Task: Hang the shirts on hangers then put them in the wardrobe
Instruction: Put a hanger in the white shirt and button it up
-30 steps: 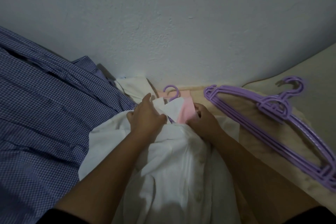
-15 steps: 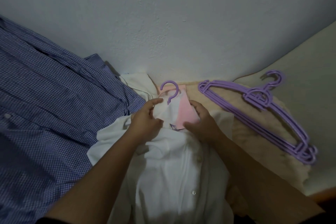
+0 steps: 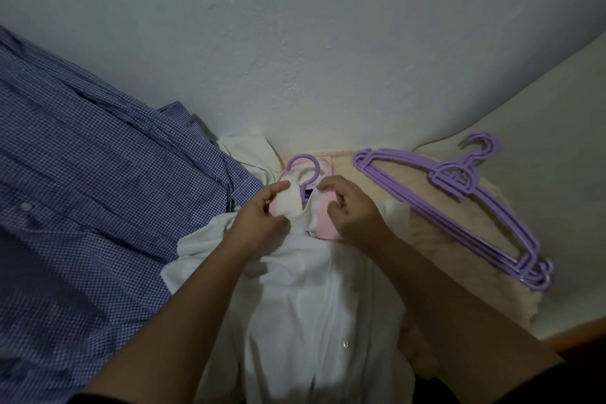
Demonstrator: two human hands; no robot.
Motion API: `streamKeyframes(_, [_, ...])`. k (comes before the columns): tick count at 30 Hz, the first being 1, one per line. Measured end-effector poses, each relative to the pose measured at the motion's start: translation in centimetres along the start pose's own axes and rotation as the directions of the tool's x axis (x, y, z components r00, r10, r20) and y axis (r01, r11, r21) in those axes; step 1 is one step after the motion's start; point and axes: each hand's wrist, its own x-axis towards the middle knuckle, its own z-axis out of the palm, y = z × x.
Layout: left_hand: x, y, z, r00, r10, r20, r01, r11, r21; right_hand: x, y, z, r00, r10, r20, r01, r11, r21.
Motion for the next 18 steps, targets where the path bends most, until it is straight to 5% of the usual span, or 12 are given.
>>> streamKeyframes(5, [0.1,-0.1,0.1,1.000,-0.009,-0.007,0.009,1.000,-0.012,-0.2,0.3,0.3,0.983,-0.030,0.182,0.069,0.975,-0.211])
streamKeyframes(14, [0.1,-0.1,0.3,0.999,-0.025,-0.034,0.023,0.997,-0.071,0.1,-0.2,0.2,0.981,-0.051,0.188,0.130,0.890,-0.437])
streamKeyframes(18, [0.2,-0.1,0.5,0.999,0.009,-0.051,-0.012,0.999,-0.046,-0.1,-1.3,0.2,0.989,0.086,0.124,-0.050,0.962,-0.268])
